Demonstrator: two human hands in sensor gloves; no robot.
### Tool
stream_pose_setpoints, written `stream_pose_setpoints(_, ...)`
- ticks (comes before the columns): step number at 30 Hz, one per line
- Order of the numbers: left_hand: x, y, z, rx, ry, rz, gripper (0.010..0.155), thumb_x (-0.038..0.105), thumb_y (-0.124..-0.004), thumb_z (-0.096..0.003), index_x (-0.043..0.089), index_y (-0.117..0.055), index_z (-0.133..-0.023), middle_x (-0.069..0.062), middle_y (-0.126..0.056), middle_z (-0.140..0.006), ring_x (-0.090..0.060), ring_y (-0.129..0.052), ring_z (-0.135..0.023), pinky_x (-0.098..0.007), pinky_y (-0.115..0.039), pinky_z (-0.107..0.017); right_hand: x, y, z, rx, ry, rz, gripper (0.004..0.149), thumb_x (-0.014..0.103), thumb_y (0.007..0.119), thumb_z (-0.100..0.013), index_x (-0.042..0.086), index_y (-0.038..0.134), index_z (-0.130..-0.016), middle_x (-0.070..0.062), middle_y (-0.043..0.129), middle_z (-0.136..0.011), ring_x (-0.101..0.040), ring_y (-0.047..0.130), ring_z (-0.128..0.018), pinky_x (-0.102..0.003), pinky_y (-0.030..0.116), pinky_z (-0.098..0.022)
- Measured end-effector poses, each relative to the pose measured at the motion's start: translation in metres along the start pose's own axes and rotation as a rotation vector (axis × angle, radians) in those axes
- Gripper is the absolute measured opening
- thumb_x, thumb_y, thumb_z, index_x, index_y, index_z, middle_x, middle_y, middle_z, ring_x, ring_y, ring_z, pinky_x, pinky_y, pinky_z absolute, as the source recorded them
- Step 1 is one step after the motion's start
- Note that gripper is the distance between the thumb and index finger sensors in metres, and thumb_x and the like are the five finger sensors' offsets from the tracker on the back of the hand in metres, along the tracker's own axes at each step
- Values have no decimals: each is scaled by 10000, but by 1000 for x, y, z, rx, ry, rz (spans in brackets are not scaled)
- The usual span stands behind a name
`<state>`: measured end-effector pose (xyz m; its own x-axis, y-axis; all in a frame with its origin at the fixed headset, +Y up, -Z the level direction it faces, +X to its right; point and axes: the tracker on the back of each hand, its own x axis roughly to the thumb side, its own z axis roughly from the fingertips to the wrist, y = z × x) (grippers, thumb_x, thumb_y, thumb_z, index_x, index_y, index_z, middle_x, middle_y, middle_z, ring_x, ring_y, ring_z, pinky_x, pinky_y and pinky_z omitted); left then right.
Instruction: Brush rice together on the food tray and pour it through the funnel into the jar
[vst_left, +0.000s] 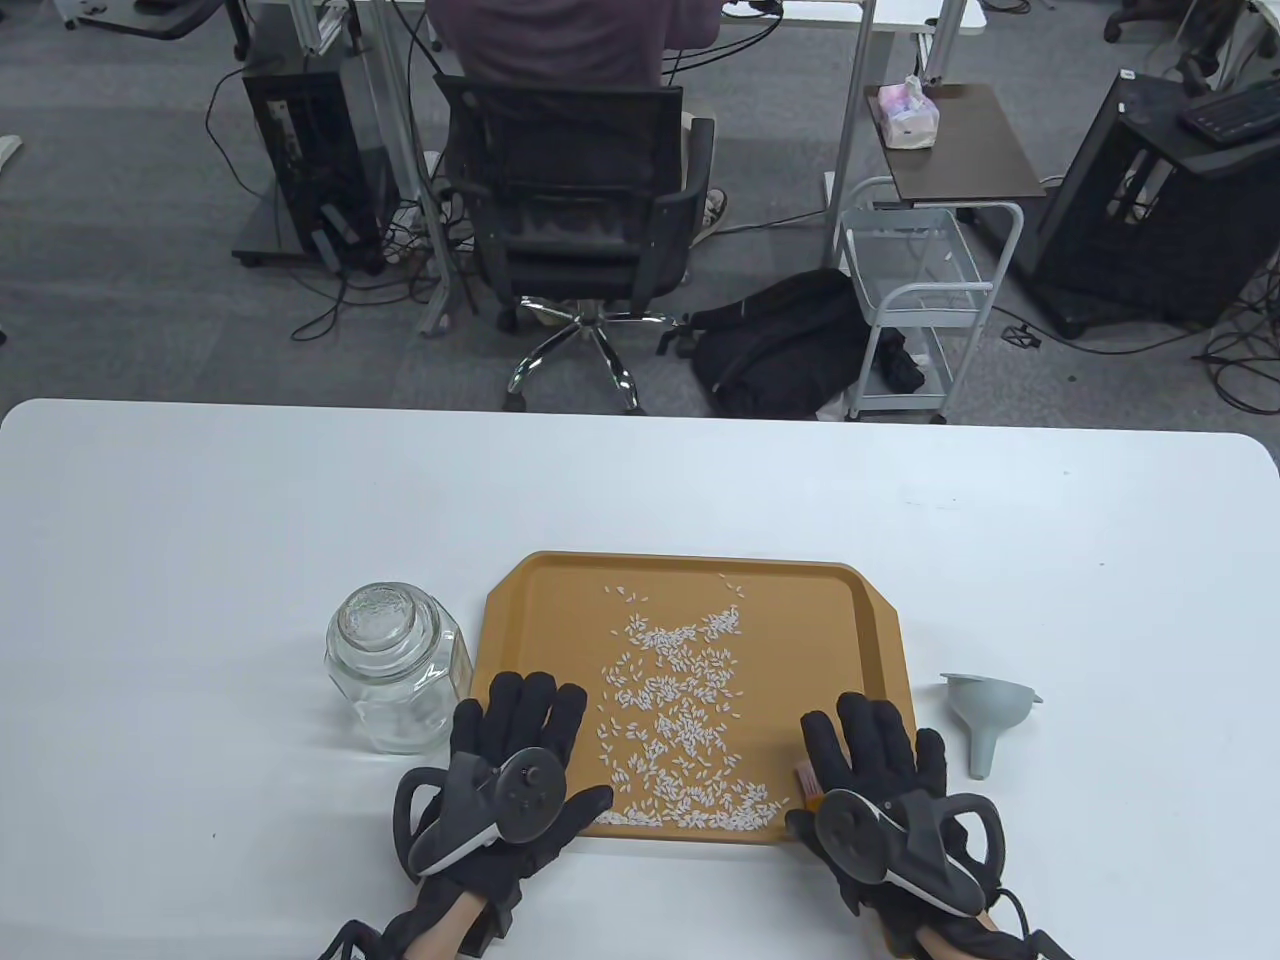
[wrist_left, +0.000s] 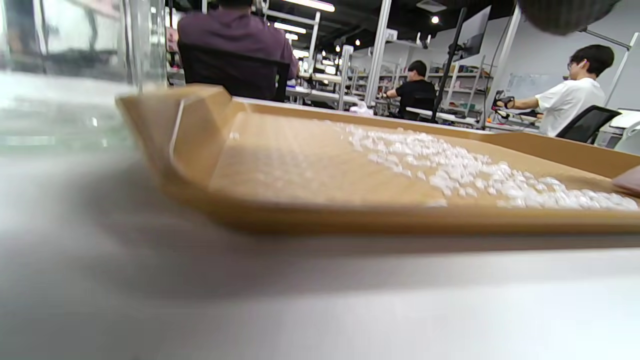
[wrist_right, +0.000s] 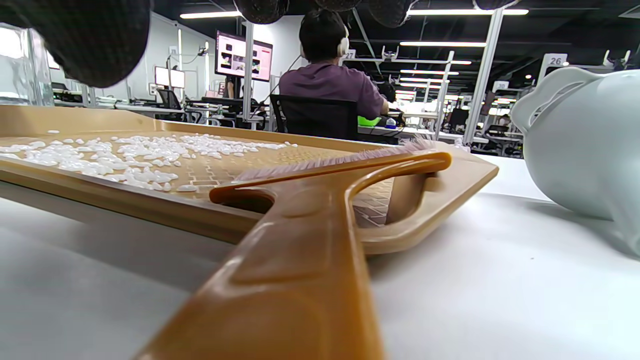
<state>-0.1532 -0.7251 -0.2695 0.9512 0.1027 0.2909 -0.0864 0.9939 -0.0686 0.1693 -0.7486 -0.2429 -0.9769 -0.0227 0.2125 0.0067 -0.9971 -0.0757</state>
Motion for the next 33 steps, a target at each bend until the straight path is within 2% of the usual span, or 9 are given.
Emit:
stream_pose_setpoints(5, 2, 39, 2, 143, 31, -72, 878, 702, -655, -451, 318, -239, -1123, -20, -186, -1231, -313, -125, -1137, -644, -161, -780, 1, -1, 1, -3, -11, 3, 907, 628, 727, -422, 207, 317, -1113, -197, 222, -1136, -453, 345, -1040, -745, 373, -692)
stream_pose_setpoints(11, -28, 90, -11, 205, 158, -148, 866, 697, -662, -449, 324, -272, -1127, -23, -187, -1235, -322, -126, -1140, -651, -160, -778, 1, -4, 4, -19, -18, -10, 907, 625, 729, -421, 204, 320, -1113, -198, 229, -1136, -451, 359, -1040, -736, 378, -697)
stream_pose_setpoints(13, -44, 100, -18, 178, 230, -181, 865, 693, -658, -458, 315, -258, -1126, -33, -181, -1230, -329, -133, -1139, -640, -168, -788, 1, -4, 4, -20, -21, -12, 905, 624, 729, -422, 203, 322, -1112, -202, 233, -1134, -451, 369, -1038, -722, 380, -704)
stream_pose_setpoints(15, -67, 107, -25, 99, 346, -214, 886, 705, -648, -454, 317, -219, -1124, -46, -150, -1229, -355, -144, -1143, -653, -184, -788, 2, -4, 4, -21, -26, -12, 905, 623, 729, -422, 201, 322, -1111, -205, 237, -1132, -452, 379, -1035, -711, 383, -709)
stream_pose_setpoints(18, -94, 106, -30, 28, 444, -181, 895, 709, -644, -453, 307, -208, -1123, -67, -151, -1223, -368, -232, -1148, -662, -258, -793, 2, -4, 5, -24, -30, -11, 906, 624, 729, -422, 199, 321, -1112, -207, 240, -1132, -453, 387, -1033, -711, 388, -708)
stream_pose_setpoints(21, -109, 101, -34, -53, 457, -167, 879, 705, -645, -449, 325, -223, -1120, -62, -180, -1226, -354, -261, -1151, -655, -298, -797, 3, -3, 5, -20, -31, -7, 906, 625, 728, -422, 198, 323, -1112, -207, 242, -1133, -454, 398, -1032, -717, 399, -703)
stream_pose_setpoints(23, -114, 100, -35, -61, 449, -175, 871, 721, -620, -438, 346, -231, -1120, -76, -225, -1230, -365, -304, -1147, -658, -320, -793, 3, -2, 5, -14, -33, -4, 907, 625, 727, -422, 200, 319, -1112, -207, 243, -1133, -454, 405, -1031, -717, 407, -702)
stream_pose_setpoints(27, -120, 98, -36, -44, 446, -77, 753, 631, -612, -481, 398, -267, -1108, -95, -349, -1205, -362, -422, -1101, -632, -359, -789, 4, -3, 5, -7, -35, -5, 907, 625, 727, -422, 199, 322, -1112, -209, 252, -1133, -454, 419, -1029, -721, 416, -698)
stream_pose_setpoints(33, -125, 100, -38, -38, 384, -2, 764, 585, -651, -469, 339, -317, -1110, -169, -415, -1141, -389, -529, -981, -631, -405, -774, 4, -3, 5, -4, -38, -5, 905, 625, 728, -422, 200, 326, -1112, -211, 260, -1134, -454, 427, -1028, -724, 418, -697)
